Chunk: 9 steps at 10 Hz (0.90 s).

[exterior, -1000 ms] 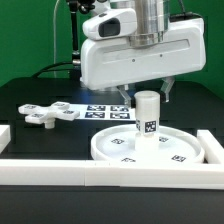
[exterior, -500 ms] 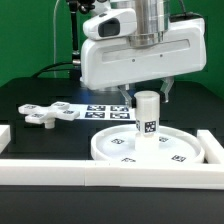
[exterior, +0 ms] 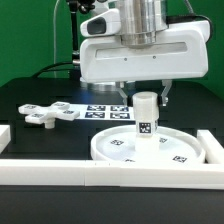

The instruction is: Assemble round table

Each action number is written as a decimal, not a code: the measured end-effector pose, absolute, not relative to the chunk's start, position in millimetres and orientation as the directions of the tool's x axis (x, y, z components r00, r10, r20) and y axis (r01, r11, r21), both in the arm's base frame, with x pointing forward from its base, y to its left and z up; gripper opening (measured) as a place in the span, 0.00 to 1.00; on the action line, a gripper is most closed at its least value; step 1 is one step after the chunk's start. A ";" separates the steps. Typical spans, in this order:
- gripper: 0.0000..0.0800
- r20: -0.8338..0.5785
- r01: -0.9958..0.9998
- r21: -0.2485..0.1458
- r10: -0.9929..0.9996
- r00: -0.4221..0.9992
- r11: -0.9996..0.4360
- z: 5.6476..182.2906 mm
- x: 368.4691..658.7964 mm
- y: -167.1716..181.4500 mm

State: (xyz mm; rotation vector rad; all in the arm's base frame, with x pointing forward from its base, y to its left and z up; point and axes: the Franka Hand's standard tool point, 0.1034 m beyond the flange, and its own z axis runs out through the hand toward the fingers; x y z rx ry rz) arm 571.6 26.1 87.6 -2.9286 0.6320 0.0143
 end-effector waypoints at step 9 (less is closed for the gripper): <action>0.51 -0.163 -0.906 -0.109 -0.892 0.422 -0.408 87.0 565.6 27.0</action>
Offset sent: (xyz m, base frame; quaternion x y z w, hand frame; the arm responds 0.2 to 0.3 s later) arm -0.0068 0.0032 -0.0053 0.0329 -0.0189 0.2599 0.9649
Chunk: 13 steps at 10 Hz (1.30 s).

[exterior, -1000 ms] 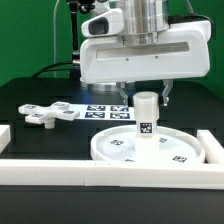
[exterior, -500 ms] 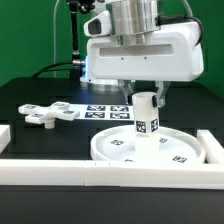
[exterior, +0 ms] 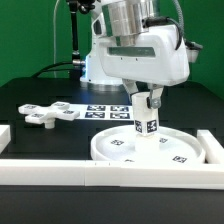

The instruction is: Assemble round table

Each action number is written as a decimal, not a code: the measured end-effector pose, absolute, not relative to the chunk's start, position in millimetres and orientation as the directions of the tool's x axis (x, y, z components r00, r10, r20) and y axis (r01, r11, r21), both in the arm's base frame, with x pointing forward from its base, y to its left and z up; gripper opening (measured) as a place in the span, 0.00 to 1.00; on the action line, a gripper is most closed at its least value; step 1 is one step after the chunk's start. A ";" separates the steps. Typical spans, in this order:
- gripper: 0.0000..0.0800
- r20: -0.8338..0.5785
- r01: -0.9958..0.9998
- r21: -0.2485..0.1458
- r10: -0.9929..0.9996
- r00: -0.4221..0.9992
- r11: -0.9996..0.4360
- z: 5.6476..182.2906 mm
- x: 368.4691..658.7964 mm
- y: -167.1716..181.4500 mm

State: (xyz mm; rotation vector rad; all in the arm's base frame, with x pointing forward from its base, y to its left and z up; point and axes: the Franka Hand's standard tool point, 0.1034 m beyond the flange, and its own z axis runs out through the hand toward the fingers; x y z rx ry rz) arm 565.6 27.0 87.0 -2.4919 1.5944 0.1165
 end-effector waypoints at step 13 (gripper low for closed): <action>0.52 -0.319 -0.836 0.064 -0.783 -0.534 0.545 89.1 572.5 32.9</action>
Offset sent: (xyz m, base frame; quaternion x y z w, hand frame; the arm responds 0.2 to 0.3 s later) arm -0.0066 -0.0058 -0.0014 0.0098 -0.0134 0.2463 0.9691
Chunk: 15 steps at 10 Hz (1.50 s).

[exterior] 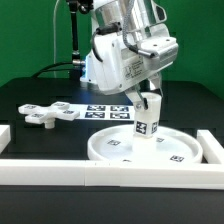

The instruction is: Assemble round table

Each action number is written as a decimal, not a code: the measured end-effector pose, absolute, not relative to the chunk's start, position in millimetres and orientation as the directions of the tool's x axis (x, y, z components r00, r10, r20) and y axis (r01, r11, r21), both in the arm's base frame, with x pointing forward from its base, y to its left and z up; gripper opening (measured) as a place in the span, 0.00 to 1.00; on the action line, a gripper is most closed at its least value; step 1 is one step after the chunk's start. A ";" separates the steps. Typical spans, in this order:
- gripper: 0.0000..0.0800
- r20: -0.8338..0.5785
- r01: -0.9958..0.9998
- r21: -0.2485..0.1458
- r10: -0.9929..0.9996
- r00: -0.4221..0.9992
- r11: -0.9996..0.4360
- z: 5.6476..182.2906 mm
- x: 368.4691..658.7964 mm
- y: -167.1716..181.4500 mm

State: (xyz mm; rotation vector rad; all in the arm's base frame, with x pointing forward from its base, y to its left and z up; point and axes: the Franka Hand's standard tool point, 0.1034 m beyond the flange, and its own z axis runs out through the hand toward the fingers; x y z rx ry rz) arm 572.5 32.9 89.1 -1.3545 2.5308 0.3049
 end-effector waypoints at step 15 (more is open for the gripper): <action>0.81 -0.117 -0.685 -0.187 -0.676 0.727 -0.704 89.0 570.0 32.6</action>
Offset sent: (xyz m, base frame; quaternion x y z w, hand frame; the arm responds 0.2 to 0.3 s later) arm 0.0000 0.0000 0.0000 0.0000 0.0000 -0.1938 0.9810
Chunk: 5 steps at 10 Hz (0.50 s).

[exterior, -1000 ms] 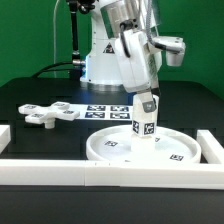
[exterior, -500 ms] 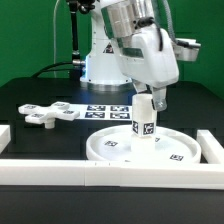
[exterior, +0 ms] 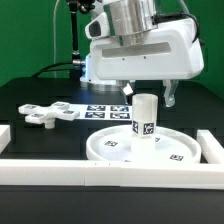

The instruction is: Assemble round table

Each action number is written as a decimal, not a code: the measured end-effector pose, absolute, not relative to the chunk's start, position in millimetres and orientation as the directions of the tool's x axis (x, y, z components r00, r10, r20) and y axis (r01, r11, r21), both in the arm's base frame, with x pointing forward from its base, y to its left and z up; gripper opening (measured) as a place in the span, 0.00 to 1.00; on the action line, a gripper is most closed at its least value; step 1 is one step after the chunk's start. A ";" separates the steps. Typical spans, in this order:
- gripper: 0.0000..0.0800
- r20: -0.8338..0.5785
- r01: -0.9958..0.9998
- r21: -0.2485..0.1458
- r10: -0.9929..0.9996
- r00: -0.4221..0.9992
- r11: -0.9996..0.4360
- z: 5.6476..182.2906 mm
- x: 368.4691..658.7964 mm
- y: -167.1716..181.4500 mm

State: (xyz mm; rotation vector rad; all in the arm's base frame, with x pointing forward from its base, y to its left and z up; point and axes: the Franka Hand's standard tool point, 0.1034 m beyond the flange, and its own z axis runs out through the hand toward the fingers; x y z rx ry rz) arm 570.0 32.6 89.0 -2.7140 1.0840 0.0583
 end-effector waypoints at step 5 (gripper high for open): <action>0.81 0.019 -0.271 -0.195 -0.280 0.960 -0.942 89.1 574.6 30.9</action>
Offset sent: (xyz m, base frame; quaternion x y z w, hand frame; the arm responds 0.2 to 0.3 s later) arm 0.0000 0.0000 0.0000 0.0000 0.0000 -0.1938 0.9810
